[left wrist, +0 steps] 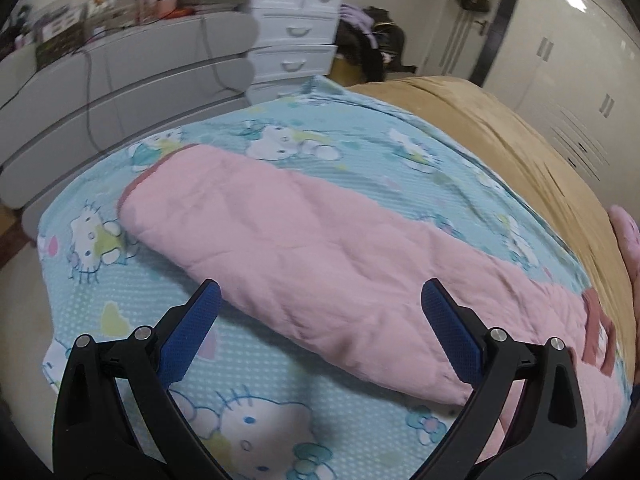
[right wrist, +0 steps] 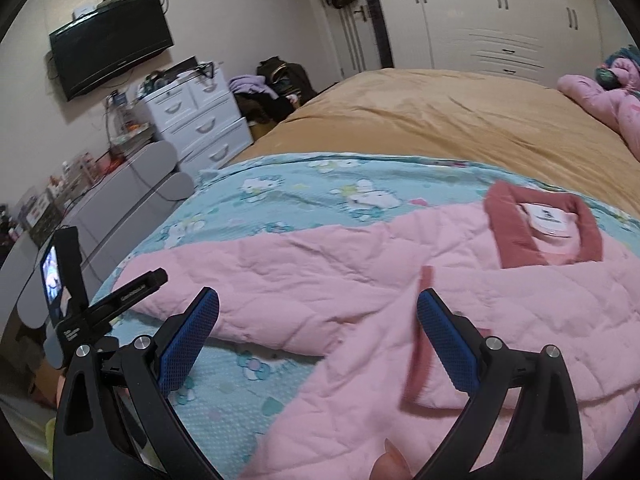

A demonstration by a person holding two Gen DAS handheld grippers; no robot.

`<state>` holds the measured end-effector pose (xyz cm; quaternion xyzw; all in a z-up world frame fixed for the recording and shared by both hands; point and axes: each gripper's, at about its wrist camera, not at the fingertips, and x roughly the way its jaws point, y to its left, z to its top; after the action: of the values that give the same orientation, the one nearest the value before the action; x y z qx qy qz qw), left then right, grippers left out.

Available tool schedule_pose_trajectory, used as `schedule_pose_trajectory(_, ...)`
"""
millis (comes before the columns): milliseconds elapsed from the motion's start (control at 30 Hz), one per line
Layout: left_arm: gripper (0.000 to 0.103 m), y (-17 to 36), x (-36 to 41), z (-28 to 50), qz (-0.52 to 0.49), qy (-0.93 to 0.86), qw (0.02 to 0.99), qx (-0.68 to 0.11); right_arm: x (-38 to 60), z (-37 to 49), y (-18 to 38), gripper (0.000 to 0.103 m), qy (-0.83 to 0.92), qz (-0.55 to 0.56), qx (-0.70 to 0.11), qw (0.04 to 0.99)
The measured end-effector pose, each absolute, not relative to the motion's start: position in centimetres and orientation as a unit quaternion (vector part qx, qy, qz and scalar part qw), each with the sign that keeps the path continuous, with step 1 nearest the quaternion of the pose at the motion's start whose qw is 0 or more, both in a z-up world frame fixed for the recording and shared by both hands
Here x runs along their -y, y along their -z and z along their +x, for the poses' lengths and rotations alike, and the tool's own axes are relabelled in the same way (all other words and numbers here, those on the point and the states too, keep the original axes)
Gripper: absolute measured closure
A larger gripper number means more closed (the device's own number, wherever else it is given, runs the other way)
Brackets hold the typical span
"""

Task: Fold large clothes
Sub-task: 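Move the left tool to the other jacket sleeve, then close the left tool on the sleeve cuff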

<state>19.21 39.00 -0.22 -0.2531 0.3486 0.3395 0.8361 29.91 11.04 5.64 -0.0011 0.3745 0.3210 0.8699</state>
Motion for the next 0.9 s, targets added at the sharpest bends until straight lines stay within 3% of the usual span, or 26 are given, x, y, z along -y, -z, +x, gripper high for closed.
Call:
schedule_pose_trajectory(500, 0.009, 1.8, -44.2, 16.2, -0.314, -0.400, 0.796, -0.328, -18.5, 28.8, -4.8, 0.004, -0.381, -0.047, -0.381, 0.841)
schedule_pose_trajectory(900, 0.009, 6.2, -48.6, 15.6, -0.414, -0.398, 0.758, -0.310, -21.2, 28.4, -1.7, 0.004, -0.400, -0.048, -0.412, 0.817)
